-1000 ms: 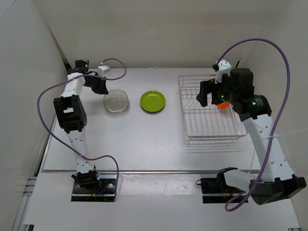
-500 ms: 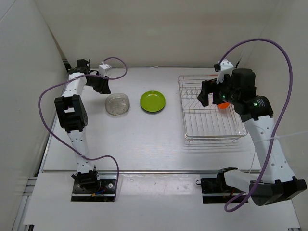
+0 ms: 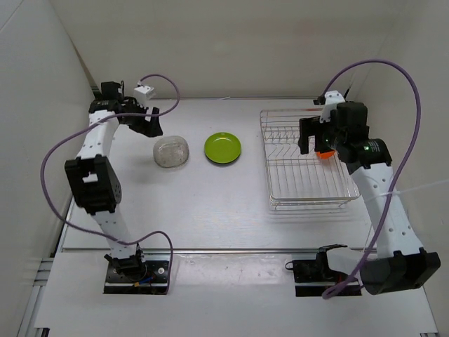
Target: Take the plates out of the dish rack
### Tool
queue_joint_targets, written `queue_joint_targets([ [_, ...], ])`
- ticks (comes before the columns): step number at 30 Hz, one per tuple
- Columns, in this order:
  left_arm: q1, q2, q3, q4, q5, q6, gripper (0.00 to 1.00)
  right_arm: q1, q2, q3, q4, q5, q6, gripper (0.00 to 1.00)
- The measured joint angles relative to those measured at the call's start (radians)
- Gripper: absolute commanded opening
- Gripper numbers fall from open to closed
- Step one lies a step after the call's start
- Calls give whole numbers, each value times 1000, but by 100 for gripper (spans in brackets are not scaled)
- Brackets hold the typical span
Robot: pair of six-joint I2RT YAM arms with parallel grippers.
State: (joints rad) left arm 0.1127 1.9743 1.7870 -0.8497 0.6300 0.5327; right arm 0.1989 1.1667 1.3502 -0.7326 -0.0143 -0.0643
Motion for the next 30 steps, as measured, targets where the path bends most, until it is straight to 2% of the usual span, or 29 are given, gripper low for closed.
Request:
queue_joint_targets([
  [5,-34,-343,-116,72,-134,-153,100,-127,164,33,14,132,-35,100],
  [9,-75,-504,-117,77,-240,-230,100,-196,354,105,31,217,-84,98],
  [14,-84,-596,-151,42,-323,-280,100,-259,526,185,33,271,-117,89],
  [15,-85,-617,-172,34,-340,-285,100,-267,545,200,34,278,-122,83],
  [18,-93,-678,-230,8,-377,-295,100,-281,591,252,38,309,-134,76],
  [19,-98,-695,-244,6,-385,-296,100,-282,603,270,45,318,-138,66],
  [22,-112,-747,-276,-7,-407,-301,100,-282,642,318,67,340,-156,52],
  [30,-128,-785,-302,-5,-433,-311,100,-280,697,329,85,360,-161,52],
])
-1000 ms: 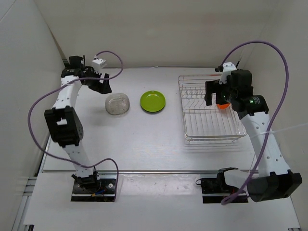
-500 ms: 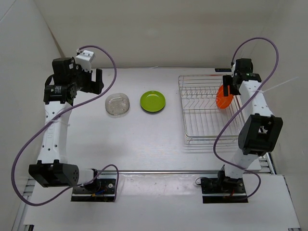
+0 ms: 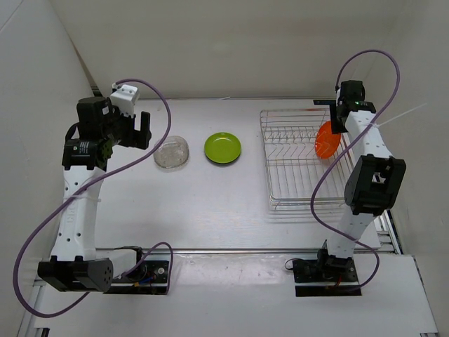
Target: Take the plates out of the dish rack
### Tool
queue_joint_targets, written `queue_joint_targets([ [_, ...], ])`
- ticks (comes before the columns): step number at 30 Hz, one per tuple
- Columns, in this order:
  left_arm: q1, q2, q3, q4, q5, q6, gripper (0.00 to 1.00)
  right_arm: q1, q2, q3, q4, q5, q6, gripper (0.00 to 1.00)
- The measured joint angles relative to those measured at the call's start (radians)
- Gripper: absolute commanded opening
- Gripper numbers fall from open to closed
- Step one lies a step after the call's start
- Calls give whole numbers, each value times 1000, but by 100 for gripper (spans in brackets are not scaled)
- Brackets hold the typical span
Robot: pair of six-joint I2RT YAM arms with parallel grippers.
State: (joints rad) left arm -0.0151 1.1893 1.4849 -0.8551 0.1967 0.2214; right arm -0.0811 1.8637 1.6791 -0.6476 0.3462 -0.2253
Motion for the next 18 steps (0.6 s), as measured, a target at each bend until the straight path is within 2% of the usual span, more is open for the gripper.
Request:
queue_joint_targets([
  [5,-4,12,-14,8,-6,-8,100,7,3,-8,5,3,-10,37],
  [13,-7,21,-42,24,-7,-18,100,21,18,-32,22,8,-15,36],
  [16,-7,23,-47,26,-8,-21,100,21,27,-41,20,10,-15,23],
  [18,-7,26,-50,26,-8,-21,100,23,30,-41,21,11,-18,20],
])
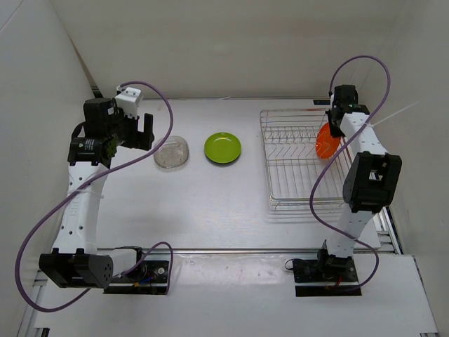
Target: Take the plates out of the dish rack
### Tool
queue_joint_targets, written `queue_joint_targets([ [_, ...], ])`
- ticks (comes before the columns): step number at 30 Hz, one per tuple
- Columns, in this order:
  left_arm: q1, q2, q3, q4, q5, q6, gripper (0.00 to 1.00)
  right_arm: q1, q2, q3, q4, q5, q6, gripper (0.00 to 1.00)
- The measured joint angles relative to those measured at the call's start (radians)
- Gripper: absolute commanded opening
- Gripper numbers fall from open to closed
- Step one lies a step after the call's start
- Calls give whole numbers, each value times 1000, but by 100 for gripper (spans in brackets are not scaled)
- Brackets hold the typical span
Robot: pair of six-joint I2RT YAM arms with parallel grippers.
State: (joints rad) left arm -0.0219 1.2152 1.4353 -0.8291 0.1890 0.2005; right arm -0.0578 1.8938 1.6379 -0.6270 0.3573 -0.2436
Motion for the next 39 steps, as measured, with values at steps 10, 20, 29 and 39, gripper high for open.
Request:
queue_joint_targets([
  [10,0,5,-5,6,-1,0,100,24,0,0,7,50,48,0],
  [20,0,10,-6,18,0,-18,100,70,-25,38,-92,171,99,0],
  [29,-8,38,-6,58,5,-53,100,93,-204,102,-152,281,71,0],
  [39,-212,205,170,117,169,-94,100,130,-470,140,-225,-165,94,0],
])
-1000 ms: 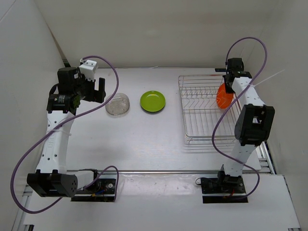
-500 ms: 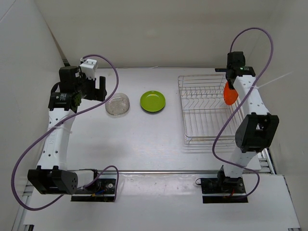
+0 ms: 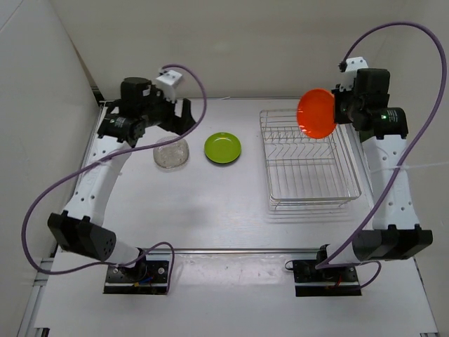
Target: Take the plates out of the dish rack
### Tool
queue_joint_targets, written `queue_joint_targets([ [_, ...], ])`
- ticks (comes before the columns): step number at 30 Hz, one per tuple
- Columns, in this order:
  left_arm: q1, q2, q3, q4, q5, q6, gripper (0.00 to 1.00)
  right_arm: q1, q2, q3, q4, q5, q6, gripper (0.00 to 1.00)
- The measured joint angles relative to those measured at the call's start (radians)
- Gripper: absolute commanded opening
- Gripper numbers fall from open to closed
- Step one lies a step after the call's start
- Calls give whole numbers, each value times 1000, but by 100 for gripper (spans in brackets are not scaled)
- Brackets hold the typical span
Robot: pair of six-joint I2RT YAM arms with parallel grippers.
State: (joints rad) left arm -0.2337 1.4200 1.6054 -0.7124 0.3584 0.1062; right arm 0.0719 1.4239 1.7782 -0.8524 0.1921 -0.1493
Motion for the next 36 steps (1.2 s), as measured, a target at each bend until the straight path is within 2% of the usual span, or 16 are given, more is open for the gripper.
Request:
queue_joint_targets([
  [5,-189,102,56,6,126,-5,100,2,-43,-22,-56,-396,5,0],
  [10,-338,168,121,10,192,-35,100,1,-43,-27,-95,-650,5,0],
  [14,-389,238,222,28,214,-63,100,1,-43,-27,-97,-767,11,0],
  [20,-405,327,305,39,211,-90,97,2,-43,-27,-103,-840,12,0],
  [23,-404,349,315,40,199,-102,85,3,-43,-30,-111,-866,11,0],
  [24,-404,354,319,40,195,-106,73,2,-45,-35,-111,-872,11,0],
  [25,-404,359,322,40,193,-112,70,4,-47,-41,-114,-877,10,0],
  [26,-404,360,324,39,192,-114,63,8,-48,-46,-114,-874,11,0],
  [27,-405,360,325,38,193,-115,48,9,-49,-51,-112,-874,11,0],
  [29,-410,360,328,39,197,-122,39,10,-50,-63,-112,-867,11,0],
  [30,-412,360,330,39,202,-122,27,10,-50,-68,-110,-864,11,0],
  [33,-416,360,340,31,205,-128,12,23,-51,-80,-111,-851,3,0],
  [34,-416,360,346,31,204,-135,12,29,-53,-85,-115,-848,-5,0],
  [36,-409,359,357,24,201,-140,12,44,-56,-92,-116,-843,-16,8],
])
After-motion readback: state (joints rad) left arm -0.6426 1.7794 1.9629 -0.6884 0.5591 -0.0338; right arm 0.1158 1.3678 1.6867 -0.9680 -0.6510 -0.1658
